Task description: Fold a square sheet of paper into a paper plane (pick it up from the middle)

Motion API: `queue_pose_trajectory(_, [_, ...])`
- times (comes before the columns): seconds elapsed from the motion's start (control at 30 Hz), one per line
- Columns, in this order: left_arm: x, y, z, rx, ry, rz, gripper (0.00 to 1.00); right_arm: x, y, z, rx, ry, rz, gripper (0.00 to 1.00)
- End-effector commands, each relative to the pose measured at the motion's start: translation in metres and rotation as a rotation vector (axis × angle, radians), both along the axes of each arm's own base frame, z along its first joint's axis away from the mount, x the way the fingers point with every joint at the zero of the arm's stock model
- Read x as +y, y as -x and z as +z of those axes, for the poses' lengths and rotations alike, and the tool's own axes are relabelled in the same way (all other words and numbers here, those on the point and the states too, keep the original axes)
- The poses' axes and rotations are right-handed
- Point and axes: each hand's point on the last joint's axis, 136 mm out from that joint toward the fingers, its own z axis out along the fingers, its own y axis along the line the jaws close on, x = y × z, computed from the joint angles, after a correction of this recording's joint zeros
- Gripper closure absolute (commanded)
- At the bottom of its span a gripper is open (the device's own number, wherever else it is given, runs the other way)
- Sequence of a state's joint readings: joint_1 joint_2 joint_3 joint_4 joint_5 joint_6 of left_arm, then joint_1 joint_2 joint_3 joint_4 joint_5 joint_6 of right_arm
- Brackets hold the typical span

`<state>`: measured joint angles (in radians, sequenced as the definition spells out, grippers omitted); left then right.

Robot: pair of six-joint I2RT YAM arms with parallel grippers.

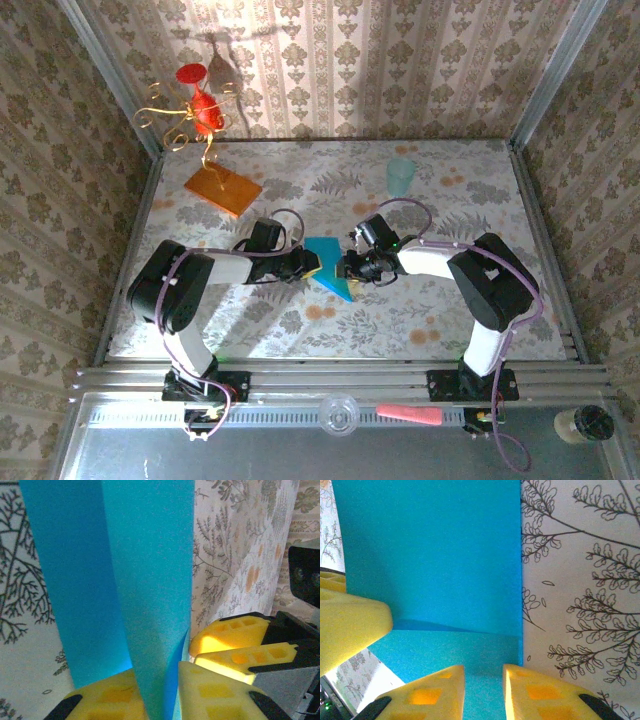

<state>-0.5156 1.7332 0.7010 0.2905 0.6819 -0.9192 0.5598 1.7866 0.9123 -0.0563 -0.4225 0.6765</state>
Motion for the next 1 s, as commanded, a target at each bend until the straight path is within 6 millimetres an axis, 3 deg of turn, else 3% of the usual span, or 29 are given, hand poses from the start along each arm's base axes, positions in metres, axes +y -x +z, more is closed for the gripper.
queue_pose_trajectory(0.0, [-0.002, -0.001, 0.003, -0.006, 0.0, -0.028, 0.82, -0.005, 0.001, 0.007, -0.025, 0.011, 0.004, 0.72])
queue_pose_trajectory(0.13, [0.0, -0.002, 0.004, -0.011, -0.016, -0.023, 0.9, -0.009, -0.002, 0.015, -0.056, 0.025, -0.005, 0.7])
queue_pose_trajectory(0.2, [0.002, -0.003, 0.006, -0.024, -0.028, -0.012, 0.93, -0.01, -0.003, 0.024, -0.098, 0.022, 0.013, 0.64])
queue_pose_trajectory(0.53, [0.013, -0.011, 0.018, -0.072, -0.113, 0.075, 0.95, -0.035, -0.006, 0.04, -0.303, 0.222, 0.098, 0.49])
queue_pose_trajectory(0.97, [0.014, -0.014, 0.018, -0.031, -0.165, 0.127, 0.96, 0.007, 0.023, 0.039, -0.542, 0.444, 0.417, 0.48])
